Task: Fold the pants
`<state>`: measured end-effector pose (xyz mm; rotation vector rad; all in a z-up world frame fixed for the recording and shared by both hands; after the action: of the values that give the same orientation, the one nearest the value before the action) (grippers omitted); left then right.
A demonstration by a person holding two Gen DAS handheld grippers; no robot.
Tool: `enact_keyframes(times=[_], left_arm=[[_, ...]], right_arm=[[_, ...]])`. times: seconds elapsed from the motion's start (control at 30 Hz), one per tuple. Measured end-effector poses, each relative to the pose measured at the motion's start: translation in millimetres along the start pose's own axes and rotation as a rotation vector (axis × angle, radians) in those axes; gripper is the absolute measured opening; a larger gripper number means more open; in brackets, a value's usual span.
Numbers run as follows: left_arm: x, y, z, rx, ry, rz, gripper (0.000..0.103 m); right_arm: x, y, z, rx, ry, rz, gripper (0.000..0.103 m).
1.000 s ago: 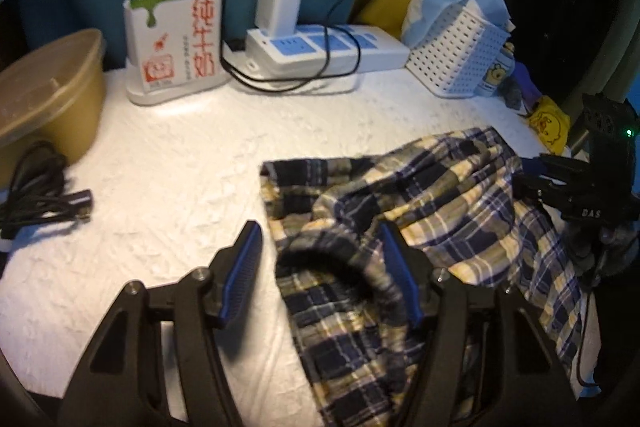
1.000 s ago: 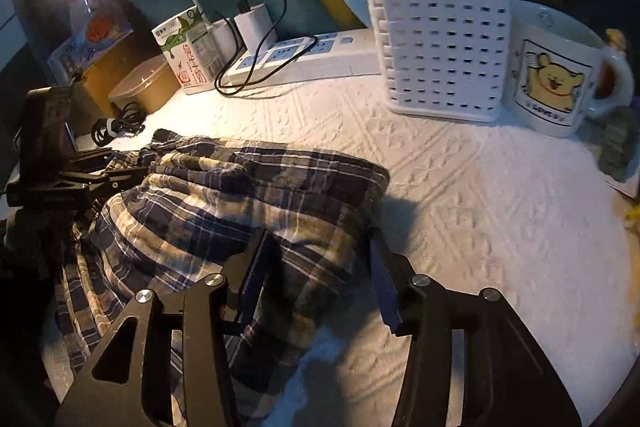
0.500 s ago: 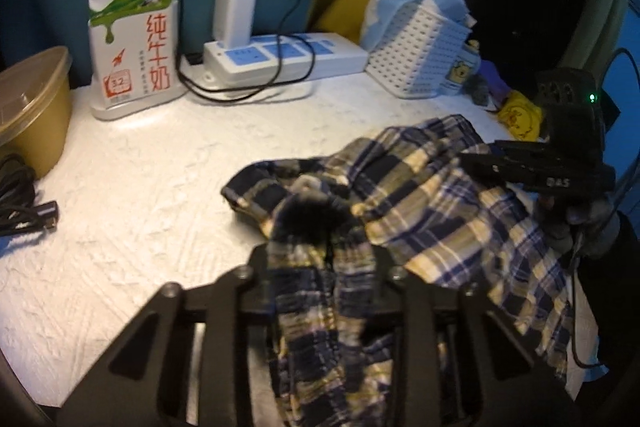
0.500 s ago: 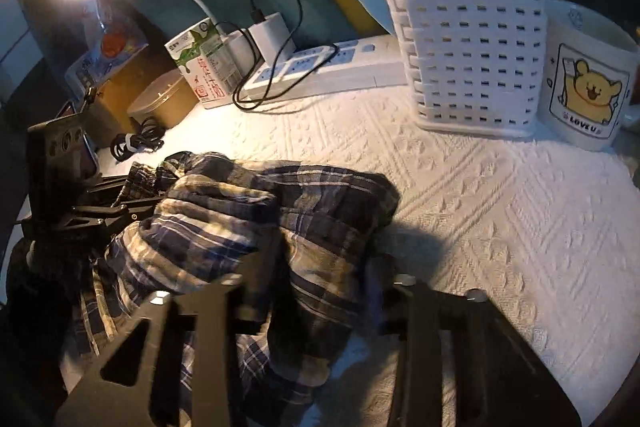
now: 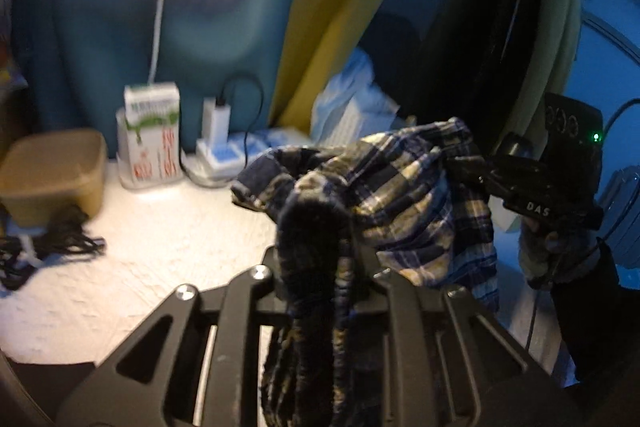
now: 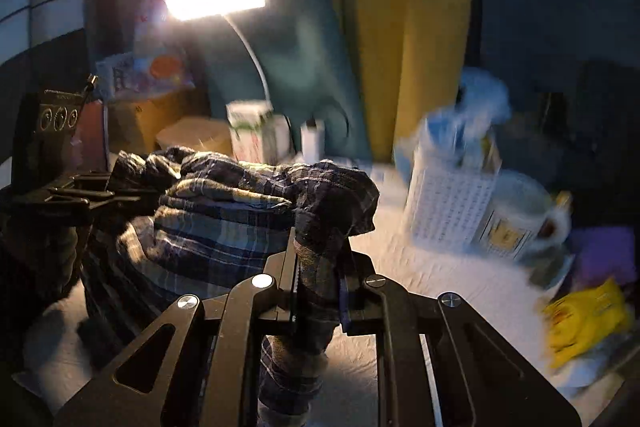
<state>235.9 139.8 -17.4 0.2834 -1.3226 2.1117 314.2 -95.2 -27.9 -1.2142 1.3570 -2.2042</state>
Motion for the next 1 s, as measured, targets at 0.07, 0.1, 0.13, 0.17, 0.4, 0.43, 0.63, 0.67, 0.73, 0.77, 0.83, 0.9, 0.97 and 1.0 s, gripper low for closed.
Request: enact_keyframes(times=[0.07,0.1,0.13,0.17,0.4,0.43,0.63,0.67,0.73,0.77,0.83,0.9,0.97,1.0], left_arm=[[26.4,-2.2,11.4,-0.019,0.002,0.053,0.017],[42.1,-3.6,17.8,-0.030,0.004,0.086,0.017],[55.2,-4.6,23.3,-0.037,0.005,0.112,0.017],[69.1,-5.3,29.2,-0.046,0.006,0.139,0.017],[149.9,-2.1,63.7,-0.129,-0.048,0.287,0.017],[161.3,-0.7,68.1,-0.141,-0.061,0.307,0.017],[224.8,8.6,72.1,-0.157,-0.146,0.395,0.018],[231.5,10.1,69.0,-0.150,-0.161,0.401,0.018],[242.2,14.4,62.6,-0.136,-0.189,0.407,0.018],[248.8,17.7,57.2,-0.128,-0.200,0.408,0.018],[259.7,24.6,48.7,-0.109,-0.223,0.410,0.018],[267.8,30.6,36.7,-0.089,-0.246,0.408,0.018],[271.4,35.2,18.0,-0.060,-0.280,0.400,0.018],[269.2,35.4,7.6,-0.041,-0.296,0.391,0.018]], right_arm=[[18.3,-10.5,-5.8,0.004,0.007,0.036,0.016],[30.7,-17.7,-10.7,0.013,0.014,0.061,0.016],[37.4,-21.5,-14.2,0.021,0.020,0.075,0.016],[47.8,-27.7,-19.1,0.034,0.029,0.097,0.016],[108.0,-62.3,-59.2,0.126,0.046,0.224,0.015],[114.8,-67.1,-65.6,0.134,0.043,0.241,0.015],[134.6,-87.7,-101.3,0.179,-0.010,0.316,0.016],[133.7,-90.9,-107.2,0.184,-0.023,0.320,0.016],[131.3,-95.9,-120.1,0.184,-0.054,0.330,0.016],[130.0,-97.8,-126.0,0.184,-0.067,0.331,0.016],[120.8,-102.7,-139.0,0.173,-0.099,0.328,0.016],[108.0,-104.4,-147.8,0.155,-0.132,0.317,0.016],[88.9,-105.0,-159.5,0.137,-0.172,0.290,0.016],[81.9,-104.3,-163.0,0.133,-0.184,0.280,0.016]])
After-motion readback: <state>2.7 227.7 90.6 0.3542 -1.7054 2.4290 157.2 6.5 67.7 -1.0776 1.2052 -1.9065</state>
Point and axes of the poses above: each gripper's, at about its wrist camera, not at the fingertips, and x roughly against the way its jaws point, z to its right, y to its underside, the point moved 1 cm from there along -x, roughly the way its jaws point, and after that the axes turned 13 degrees about x, right-handed, at the moved point
